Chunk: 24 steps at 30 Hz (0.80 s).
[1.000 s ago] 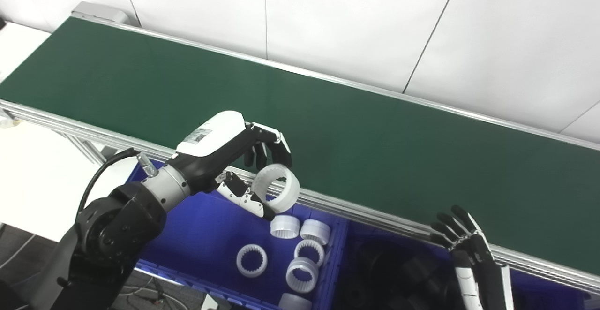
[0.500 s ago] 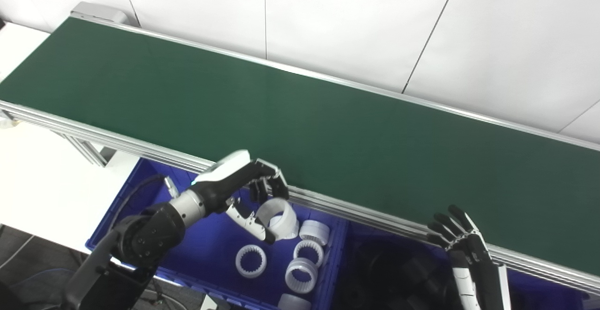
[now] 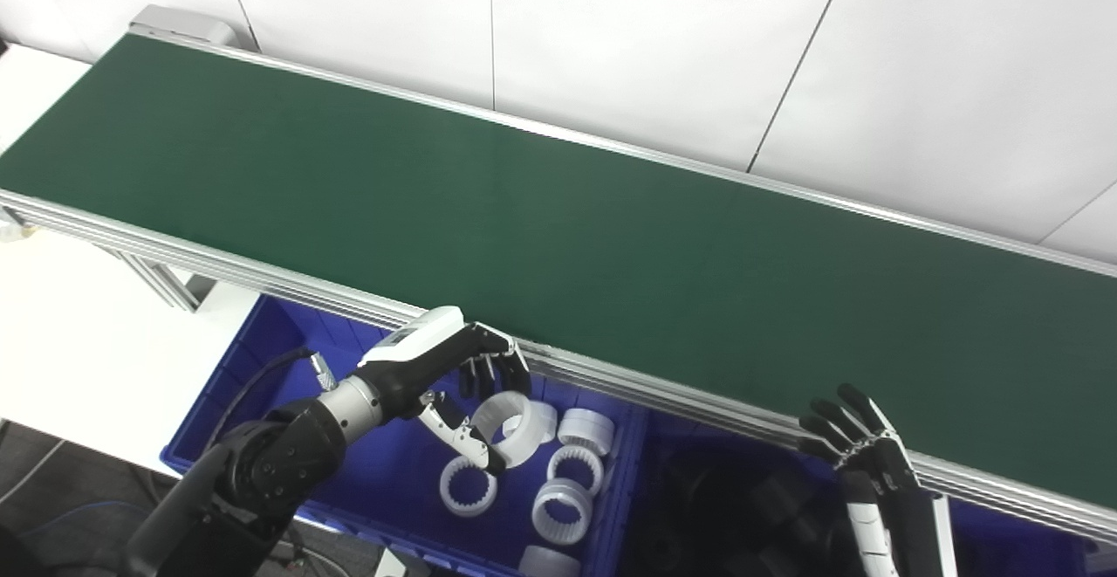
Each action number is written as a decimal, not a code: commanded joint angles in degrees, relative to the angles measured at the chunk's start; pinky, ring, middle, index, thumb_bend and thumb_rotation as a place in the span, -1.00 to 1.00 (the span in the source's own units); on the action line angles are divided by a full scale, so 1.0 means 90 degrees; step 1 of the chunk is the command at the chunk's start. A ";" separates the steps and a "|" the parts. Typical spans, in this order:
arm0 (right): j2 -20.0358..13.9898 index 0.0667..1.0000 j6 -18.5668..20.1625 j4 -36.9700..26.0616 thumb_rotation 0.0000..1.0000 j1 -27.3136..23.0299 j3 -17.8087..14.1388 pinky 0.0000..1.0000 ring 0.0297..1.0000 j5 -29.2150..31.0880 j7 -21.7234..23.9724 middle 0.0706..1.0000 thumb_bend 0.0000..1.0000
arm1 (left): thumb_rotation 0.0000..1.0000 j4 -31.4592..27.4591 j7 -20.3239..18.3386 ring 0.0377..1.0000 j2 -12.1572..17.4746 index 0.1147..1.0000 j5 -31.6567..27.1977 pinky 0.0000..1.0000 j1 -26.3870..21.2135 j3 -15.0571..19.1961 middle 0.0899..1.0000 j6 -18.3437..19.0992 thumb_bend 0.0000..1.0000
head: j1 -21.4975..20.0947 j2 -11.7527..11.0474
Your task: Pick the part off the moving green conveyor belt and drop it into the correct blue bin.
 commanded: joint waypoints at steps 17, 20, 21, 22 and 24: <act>0.0002 0.70 -0.0025 -0.0374 0.50 0.0049 0.0014 0.34 0.48 -0.0016 -0.0030 0.55 0.33 | -1.00 -0.0517 -0.0472 -0.19 0.0284 -0.12 0.0494 -0.12 -0.0369 -0.0358 -0.17 -0.0005 -0.04 | -0.0026 0.0105; -0.0011 0.70 -0.0047 -0.0368 0.50 0.0040 0.0018 0.34 0.47 0.0001 -0.0015 0.54 0.32 | -1.00 -0.0506 -0.0516 -0.18 0.0312 -0.12 0.0551 -0.11 -0.0388 -0.0416 -0.17 -0.0006 -0.04 | -0.0028 0.0112; -0.0011 0.70 -0.0048 -0.0370 0.50 0.0035 0.0019 0.34 0.47 -0.0002 -0.0016 0.54 0.32 | -1.00 -0.0515 -0.0552 -0.18 0.0327 -0.12 0.0570 -0.11 -0.0400 -0.0432 -0.17 0.0011 -0.04 | -0.0043 0.0113; -0.0013 0.70 -0.0043 -0.0376 0.50 0.0033 0.0019 0.33 0.47 -0.0007 -0.0016 0.54 0.32 | -1.00 -0.0530 -0.0581 -0.17 0.0338 -0.12 0.0585 -0.11 -0.0408 -0.0440 -0.16 0.0032 -0.04 | -0.0046 0.0115; -0.0011 0.70 -0.0042 -0.0374 0.50 0.0034 0.0014 0.33 0.47 -0.0012 -0.0024 0.54 0.33 | -1.00 -0.0556 -0.0624 -0.13 0.0365 -0.14 0.0616 -0.05 -0.0421 -0.0452 -0.14 0.0059 0.00 | -0.0054 0.0116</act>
